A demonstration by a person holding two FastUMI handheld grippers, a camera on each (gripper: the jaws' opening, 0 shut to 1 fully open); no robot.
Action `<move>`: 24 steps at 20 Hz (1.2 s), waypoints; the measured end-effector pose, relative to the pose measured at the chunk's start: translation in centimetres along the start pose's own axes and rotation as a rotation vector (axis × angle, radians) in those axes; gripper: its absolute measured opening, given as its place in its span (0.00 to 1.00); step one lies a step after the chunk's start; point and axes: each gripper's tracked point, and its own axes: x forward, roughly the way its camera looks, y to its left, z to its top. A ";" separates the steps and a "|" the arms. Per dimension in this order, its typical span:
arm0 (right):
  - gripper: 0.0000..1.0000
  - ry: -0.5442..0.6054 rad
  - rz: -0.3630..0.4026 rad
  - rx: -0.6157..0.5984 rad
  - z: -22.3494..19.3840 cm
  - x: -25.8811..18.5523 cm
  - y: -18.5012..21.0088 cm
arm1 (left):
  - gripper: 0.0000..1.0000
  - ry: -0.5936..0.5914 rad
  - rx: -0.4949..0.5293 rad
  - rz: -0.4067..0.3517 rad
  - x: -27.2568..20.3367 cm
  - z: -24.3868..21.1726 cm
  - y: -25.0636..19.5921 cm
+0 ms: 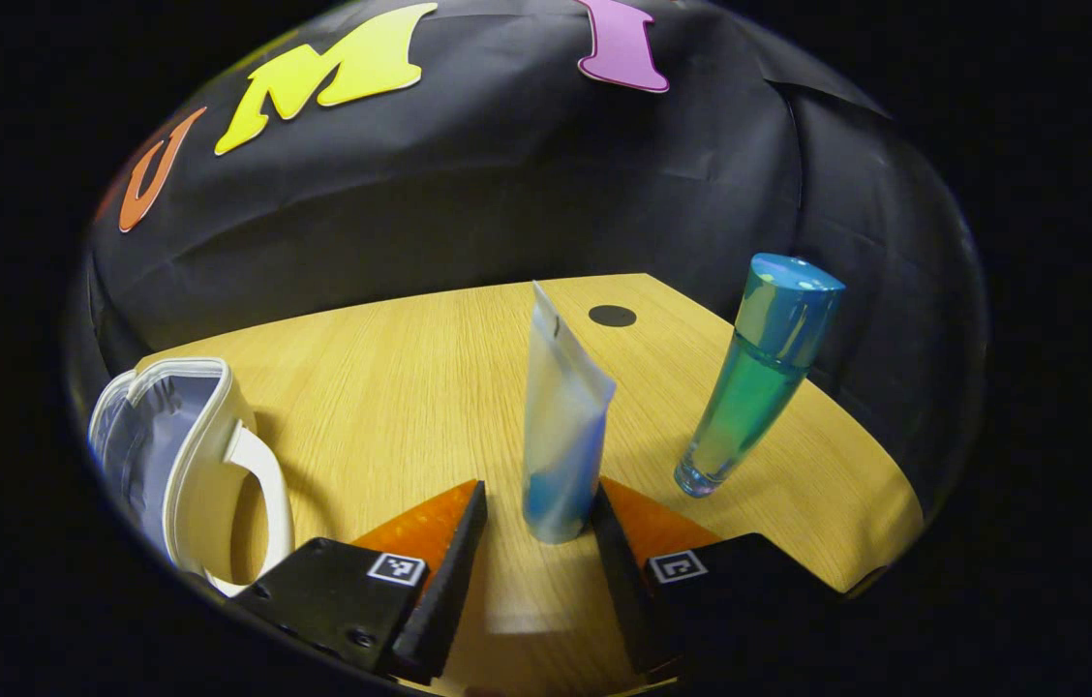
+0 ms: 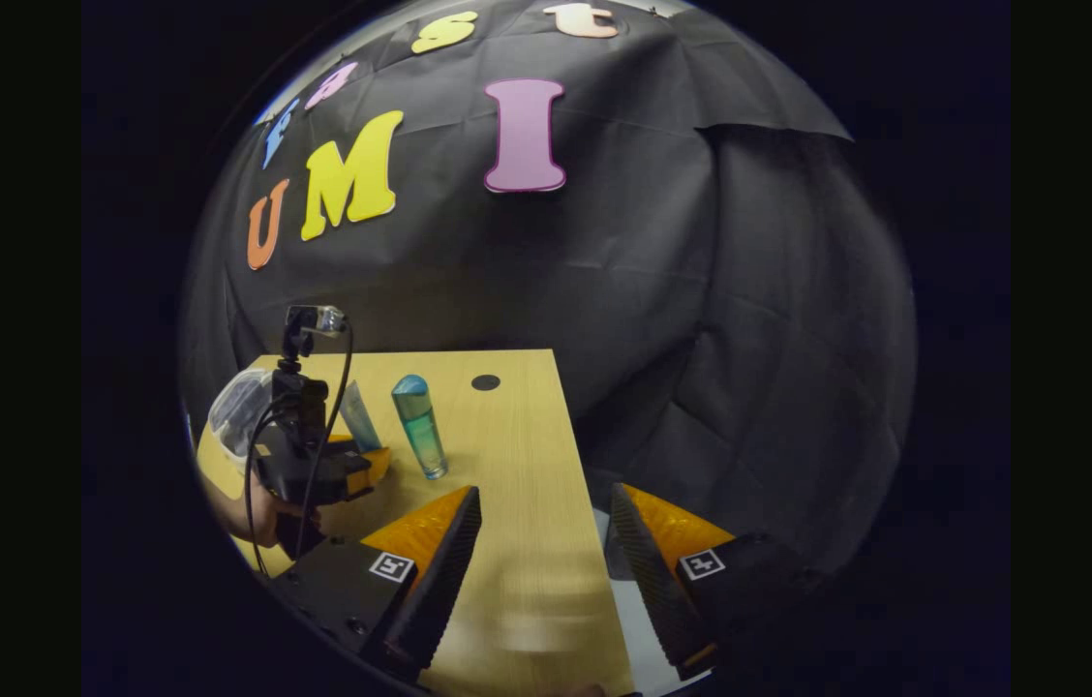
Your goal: First open the suitcase, pack the skin care products into it, and then close the suitcase.
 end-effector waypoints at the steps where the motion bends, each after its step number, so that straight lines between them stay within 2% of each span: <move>1: 0.80 -0.002 0.005 -0.003 0.1 0.3 0.3 | 0.63 0.008 0.005 -0.010 0.0 -0.1 -0.3; 2: 0.81 -0.006 0.016 -0.005 0.3 0.7 0.7 | 0.59 0.013 0.011 -0.009 0.0 0.0 -0.2; 3: 0.80 -0.008 0.029 -0.011 0.5 1.0 1.1 | 0.38 0.017 0.012 -0.009 -0.1 0.0 0.0; 4: 0.80 -0.015 0.048 -0.013 0.6 1.4 1.6 | 0.43 0.020 0.001 -0.025 -0.1 -0.3 -0.3; 7: 0.81 -0.045 0.108 -0.039 1.4 2.6 3.6 | 0.41 0.016 -0.015 -0.046 -1.8 0.4 -0.2; 12: 0.81 -0.072 0.224 -0.044 1.8 6.6 9.1 | 0.40 -0.036 -0.024 -0.038 -8.6 4.0 1.6; 15: 0.81 -0.048 0.273 -0.045 0.7 9.8 12.7 | 0.40 -0.051 -0.035 -0.017 -12.8 5.3 3.6; 20: 0.81 -0.027 0.258 -0.041 -0.3 14.6 15.3 | 0.40 -0.070 -0.081 0.061 -17.9 7.1 8.3; 23: 0.71 0.026 0.236 -0.005 -1.8 16.2 15.4 | 0.40 -0.062 -0.131 0.117 -19.9 7.1 11.8; 24: 0.61 0.031 0.221 0.006 -2.1 16.8 15.1 | 0.40 -0.064 -0.164 0.128 -20.5 7.2 12.6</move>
